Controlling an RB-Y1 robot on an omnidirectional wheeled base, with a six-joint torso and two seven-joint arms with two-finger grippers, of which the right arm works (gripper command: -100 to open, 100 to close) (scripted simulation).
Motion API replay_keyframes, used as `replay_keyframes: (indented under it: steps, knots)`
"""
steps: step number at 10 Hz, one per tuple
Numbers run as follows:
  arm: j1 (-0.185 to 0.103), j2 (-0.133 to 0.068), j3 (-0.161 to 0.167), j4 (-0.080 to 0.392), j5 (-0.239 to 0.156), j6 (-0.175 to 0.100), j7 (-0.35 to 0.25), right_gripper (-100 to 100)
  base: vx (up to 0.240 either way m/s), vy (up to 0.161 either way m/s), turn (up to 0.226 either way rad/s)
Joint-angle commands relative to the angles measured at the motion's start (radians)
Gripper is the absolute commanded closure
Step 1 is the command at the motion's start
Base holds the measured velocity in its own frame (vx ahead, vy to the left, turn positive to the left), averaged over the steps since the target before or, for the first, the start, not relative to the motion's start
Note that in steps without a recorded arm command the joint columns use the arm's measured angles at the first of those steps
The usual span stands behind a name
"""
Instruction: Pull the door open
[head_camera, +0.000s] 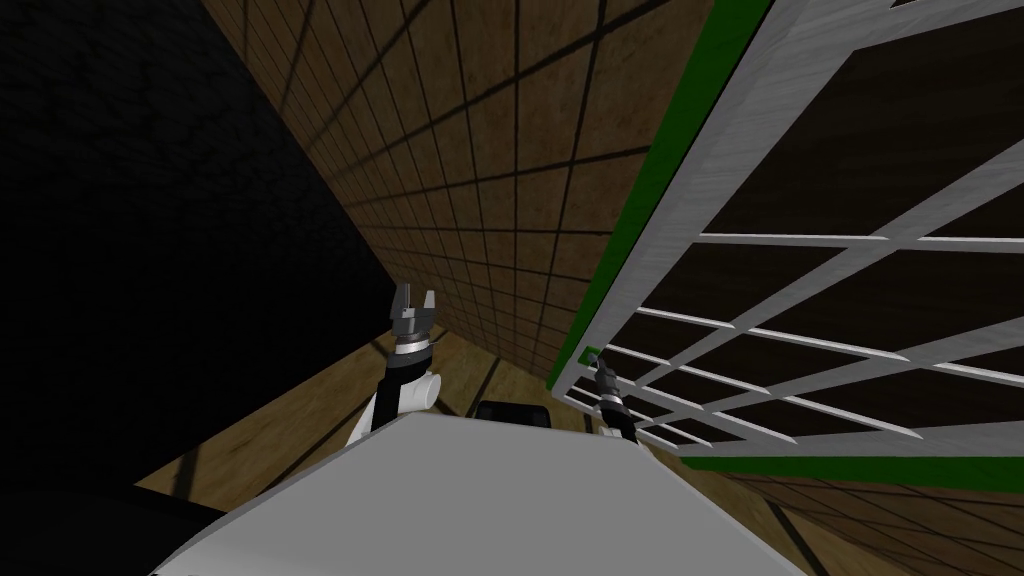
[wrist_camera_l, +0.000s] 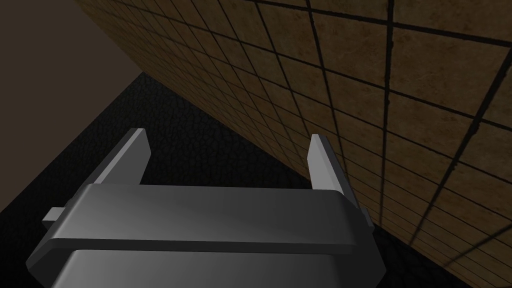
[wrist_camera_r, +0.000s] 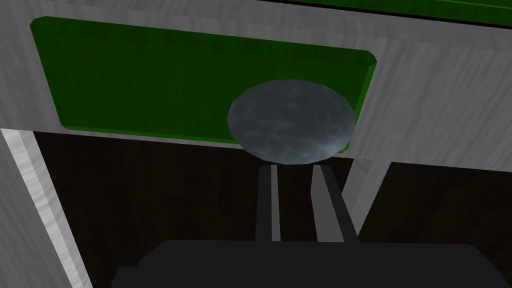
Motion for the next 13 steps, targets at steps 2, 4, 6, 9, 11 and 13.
replay_keyframes:
  steps: [2, 4, 6, 9, 11, 13]
  knots:
    - [0.000, 0.002, 0.026, -0.017, -0.024, 0.000, -0.070, 100, -0.033, -0.005, 0.035]
    - [0.002, -0.001, 0.020, -0.006, -0.038, 0.007, -0.098, -100, -0.030, -0.008, 0.011]
    - [-0.003, 0.002, 0.028, -0.004, -0.057, 0.008, -0.148, -100, -0.033, 0.014, 0.036]
    - [-0.013, 0.007, 0.044, -0.001, -0.095, 0.011, -0.234, -100, -0.050, 0.003, 0.030]
    - [-0.016, 0.009, 0.051, 0.000, -0.110, 0.012, -0.281, -100, -0.036, -0.003, 0.016]
    - [-0.020, 0.011, 0.058, 0.001, -0.126, 0.013, -0.320, -100, -0.045, -0.006, 0.027]
